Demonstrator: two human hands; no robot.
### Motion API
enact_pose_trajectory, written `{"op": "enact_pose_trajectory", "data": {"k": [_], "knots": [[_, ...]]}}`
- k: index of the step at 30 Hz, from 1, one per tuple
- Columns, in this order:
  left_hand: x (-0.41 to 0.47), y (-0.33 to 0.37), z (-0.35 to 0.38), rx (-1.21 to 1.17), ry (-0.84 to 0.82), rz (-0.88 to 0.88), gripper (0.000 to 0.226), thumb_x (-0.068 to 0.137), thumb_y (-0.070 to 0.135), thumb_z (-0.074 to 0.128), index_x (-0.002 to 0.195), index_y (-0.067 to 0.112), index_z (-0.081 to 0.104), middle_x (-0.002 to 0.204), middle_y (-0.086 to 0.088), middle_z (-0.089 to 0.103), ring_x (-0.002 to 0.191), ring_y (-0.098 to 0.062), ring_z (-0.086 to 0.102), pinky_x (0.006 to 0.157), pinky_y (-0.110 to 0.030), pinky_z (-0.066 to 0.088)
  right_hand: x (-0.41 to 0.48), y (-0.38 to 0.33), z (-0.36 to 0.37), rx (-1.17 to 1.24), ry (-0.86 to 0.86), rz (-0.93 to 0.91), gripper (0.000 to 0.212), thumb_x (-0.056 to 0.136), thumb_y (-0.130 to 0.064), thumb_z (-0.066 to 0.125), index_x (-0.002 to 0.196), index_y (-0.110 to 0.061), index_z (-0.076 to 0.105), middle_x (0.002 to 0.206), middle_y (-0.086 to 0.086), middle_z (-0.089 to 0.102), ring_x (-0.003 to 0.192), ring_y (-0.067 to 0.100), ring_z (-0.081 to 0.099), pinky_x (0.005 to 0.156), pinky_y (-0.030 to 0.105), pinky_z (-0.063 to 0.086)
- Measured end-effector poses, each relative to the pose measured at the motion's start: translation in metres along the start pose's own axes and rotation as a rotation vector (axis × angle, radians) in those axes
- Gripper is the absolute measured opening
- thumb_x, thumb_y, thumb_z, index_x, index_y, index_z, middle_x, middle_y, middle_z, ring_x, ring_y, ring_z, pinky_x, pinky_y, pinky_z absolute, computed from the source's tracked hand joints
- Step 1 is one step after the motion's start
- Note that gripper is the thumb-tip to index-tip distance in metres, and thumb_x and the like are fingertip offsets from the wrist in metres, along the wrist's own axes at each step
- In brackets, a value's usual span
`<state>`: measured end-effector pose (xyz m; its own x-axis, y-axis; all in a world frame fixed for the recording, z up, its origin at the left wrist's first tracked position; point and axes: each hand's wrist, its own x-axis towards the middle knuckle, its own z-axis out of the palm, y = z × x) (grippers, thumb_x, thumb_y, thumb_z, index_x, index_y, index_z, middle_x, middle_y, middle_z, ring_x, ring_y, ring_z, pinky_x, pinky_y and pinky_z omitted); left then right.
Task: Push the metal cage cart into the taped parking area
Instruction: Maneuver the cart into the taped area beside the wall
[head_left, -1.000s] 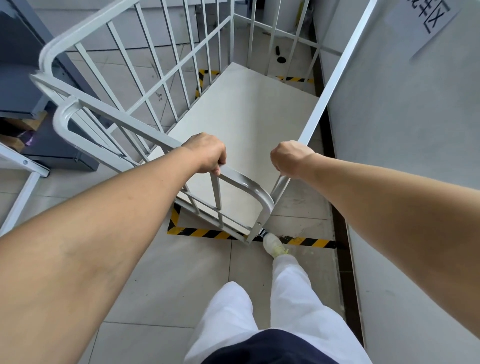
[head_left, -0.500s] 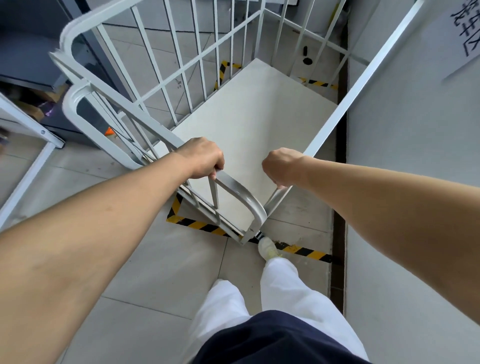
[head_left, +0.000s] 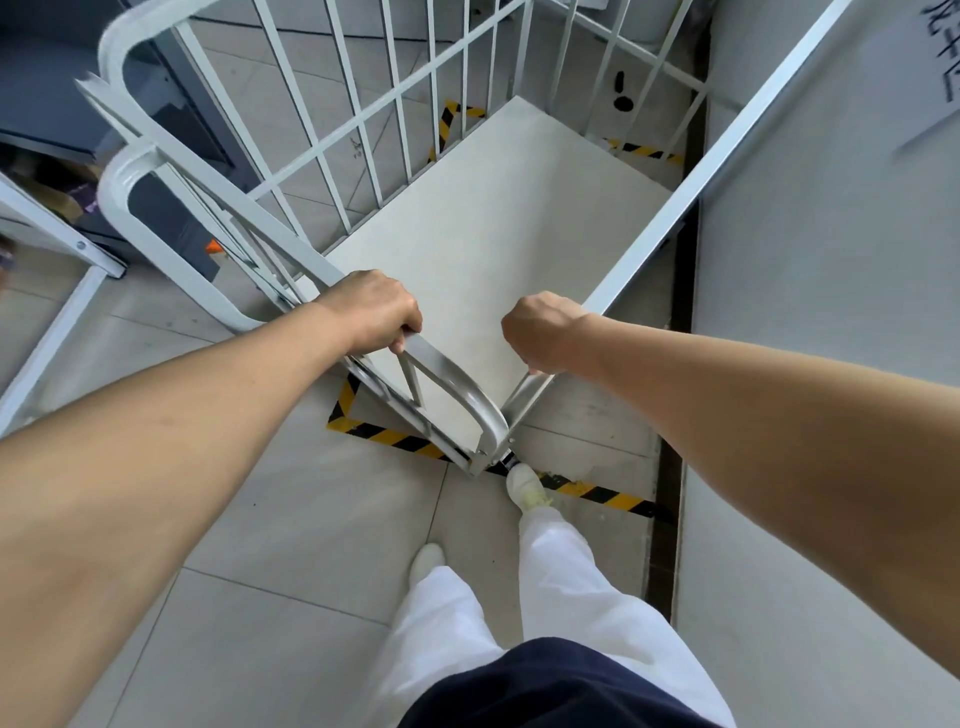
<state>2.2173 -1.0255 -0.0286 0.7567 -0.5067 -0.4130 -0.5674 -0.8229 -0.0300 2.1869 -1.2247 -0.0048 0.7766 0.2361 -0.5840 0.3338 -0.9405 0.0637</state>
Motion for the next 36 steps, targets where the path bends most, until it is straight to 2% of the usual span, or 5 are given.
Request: {"op": "enact_pose_trajectory", "data": {"k": [9, 16, 24, 31, 36], "knots": [[-0.010, 0.001, 0.003, 0.001, 0.024, -0.004, 0.021, 0.077, -0.003, 0.057, 0.065, 0.015, 0.053, 0.072, 0.007, 0.068, 0.071, -0.018, 0.048, 0.059, -0.024, 0.031, -0.004, -0.009, 0.009, 0.068, 0.025, 0.085, 0.019, 0.083, 0.011, 0.055, 0.090, -0.002, 0.067, 0.103, 0.014, 0.069, 0.074, 0.026, 0.051, 0.046, 0.017, 0.030], [-0.013, 0.031, 0.009, -0.023, 0.076, 0.002, 0.014, 0.082, 0.004, 0.059, 0.073, 0.015, 0.060, 0.088, 0.005, 0.075, 0.077, -0.019, 0.048, 0.063, -0.024, 0.032, -0.021, 0.007, 0.027, 0.095, 0.033, 0.133, 0.023, 0.079, 0.005, 0.055, 0.092, -0.004, 0.072, 0.084, 0.010, 0.066, 0.074, 0.026, 0.055, 0.053, 0.021, 0.037], [-0.022, 0.050, 0.001, -0.132, 0.023, -0.098, 0.027, 0.084, -0.002, 0.055, 0.103, 0.011, 0.070, 0.106, -0.002, 0.074, 0.110, -0.029, 0.059, 0.074, -0.027, 0.037, -0.029, 0.011, 0.042, 0.279, 0.130, 0.179, 0.030, 0.086, -0.004, 0.041, 0.099, -0.002, 0.068, 0.101, 0.021, 0.066, 0.085, 0.033, 0.057, 0.070, 0.026, 0.039], [-0.022, 0.035, -0.004, -0.174, -0.093, -0.213, 0.025, 0.075, -0.007, 0.059, 0.070, 0.017, 0.057, 0.073, 0.002, 0.068, 0.082, -0.024, 0.050, 0.058, -0.027, 0.032, -0.022, 0.011, 0.041, 0.208, 0.128, 0.007, 0.026, 0.086, -0.002, 0.048, 0.098, -0.007, 0.070, 0.098, 0.015, 0.070, 0.094, 0.033, 0.066, 0.078, 0.030, 0.052], [-0.026, 0.025, 0.001, -0.223, -0.092, -0.282, 0.030, 0.080, -0.001, 0.065, 0.096, 0.023, 0.071, 0.092, 0.001, 0.075, 0.099, -0.026, 0.056, 0.073, -0.029, 0.040, -0.012, 0.008, 0.036, 0.183, 0.102, -0.033, 0.029, 0.082, 0.000, 0.050, 0.096, -0.009, 0.073, 0.091, 0.009, 0.070, 0.088, 0.029, 0.066, 0.067, 0.024, 0.045]]}}
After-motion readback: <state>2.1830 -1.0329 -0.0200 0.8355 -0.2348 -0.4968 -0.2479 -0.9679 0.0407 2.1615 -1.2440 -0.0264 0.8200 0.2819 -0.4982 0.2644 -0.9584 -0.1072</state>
